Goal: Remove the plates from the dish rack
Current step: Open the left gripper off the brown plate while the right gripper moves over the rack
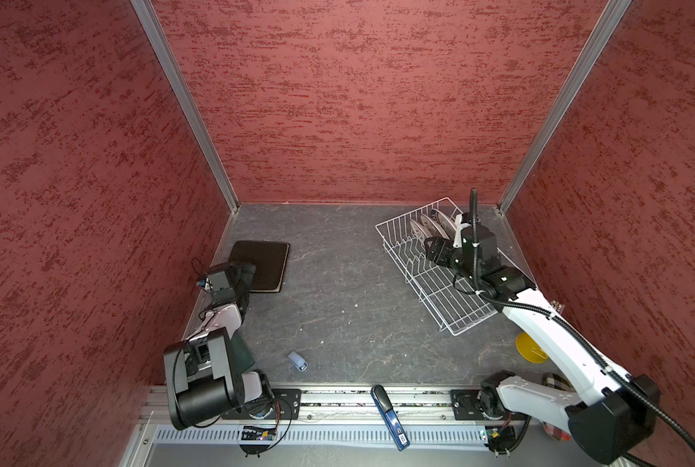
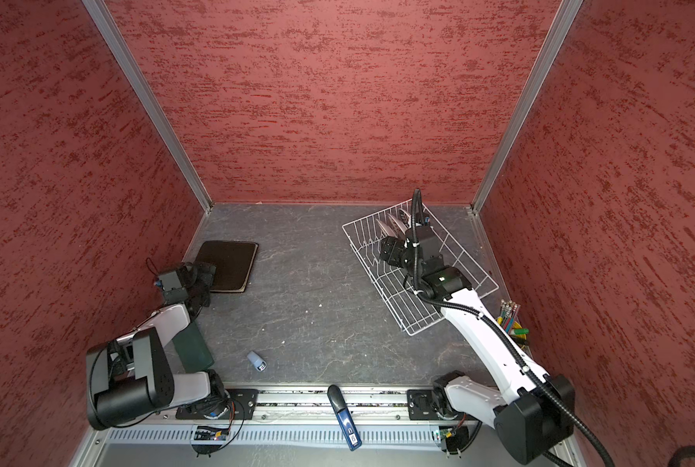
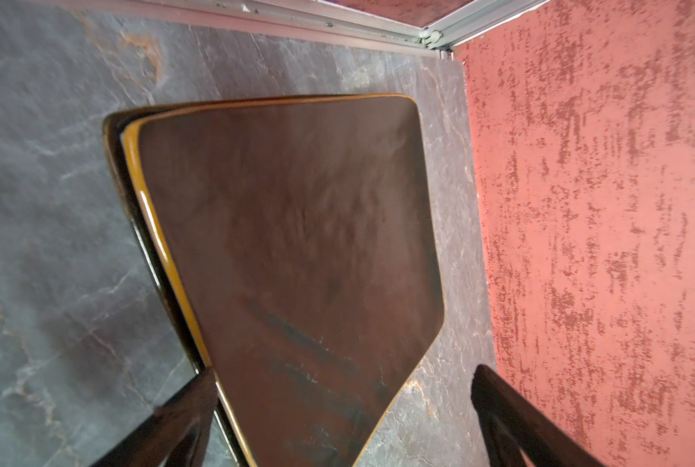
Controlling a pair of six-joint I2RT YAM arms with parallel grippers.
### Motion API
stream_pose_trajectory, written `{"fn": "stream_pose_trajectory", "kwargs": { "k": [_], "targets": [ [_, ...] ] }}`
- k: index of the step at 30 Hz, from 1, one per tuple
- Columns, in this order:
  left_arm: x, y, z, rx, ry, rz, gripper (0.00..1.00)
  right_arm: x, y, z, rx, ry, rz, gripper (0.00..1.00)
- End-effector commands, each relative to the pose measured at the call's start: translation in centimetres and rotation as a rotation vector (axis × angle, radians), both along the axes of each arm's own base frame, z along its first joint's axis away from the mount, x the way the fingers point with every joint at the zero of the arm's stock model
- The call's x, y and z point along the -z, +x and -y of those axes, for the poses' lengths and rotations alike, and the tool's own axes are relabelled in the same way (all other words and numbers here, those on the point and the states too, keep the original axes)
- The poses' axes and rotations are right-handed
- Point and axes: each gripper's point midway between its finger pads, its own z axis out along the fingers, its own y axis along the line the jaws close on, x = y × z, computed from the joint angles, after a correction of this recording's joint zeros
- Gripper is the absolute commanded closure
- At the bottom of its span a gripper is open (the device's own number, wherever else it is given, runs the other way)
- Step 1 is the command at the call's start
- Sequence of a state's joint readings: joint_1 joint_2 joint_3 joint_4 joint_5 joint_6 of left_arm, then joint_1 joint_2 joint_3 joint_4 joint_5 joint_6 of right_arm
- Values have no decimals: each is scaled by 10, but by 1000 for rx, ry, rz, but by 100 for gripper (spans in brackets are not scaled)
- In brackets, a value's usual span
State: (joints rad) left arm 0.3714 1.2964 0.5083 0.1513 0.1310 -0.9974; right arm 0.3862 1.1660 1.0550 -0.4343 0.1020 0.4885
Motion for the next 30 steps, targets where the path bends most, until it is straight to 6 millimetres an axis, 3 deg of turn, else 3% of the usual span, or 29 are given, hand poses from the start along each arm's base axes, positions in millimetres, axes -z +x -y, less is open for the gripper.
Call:
{"fn": "stream_pose_trajectory", "kwargs": {
  "k": [1, 8, 17, 21, 25, 30],
  "targets": [
    [2, -10, 3, -4, -9, 4, 2, 1, 0, 15, 36, -98, -34, 16],
    [-5, -20, 7, 3, -11, 21, 2, -2, 1, 26, 73, -167, -53, 15],
    [-48, -37, 28, 67, 48, 133, 2, 4, 12, 33, 71, -311, -128, 14],
    [-70, -42, 49, 157, 108, 186, 2, 4, 21, 33, 67, -377, -171, 17],
    [-81, -40, 72, 253, 114, 219, 2, 3, 28, 29, 56, -427, -189, 18],
    [-90, -32, 107, 380, 115, 249, 2, 18, 38, 23, 48, -519, -242, 19]
  ]
}}
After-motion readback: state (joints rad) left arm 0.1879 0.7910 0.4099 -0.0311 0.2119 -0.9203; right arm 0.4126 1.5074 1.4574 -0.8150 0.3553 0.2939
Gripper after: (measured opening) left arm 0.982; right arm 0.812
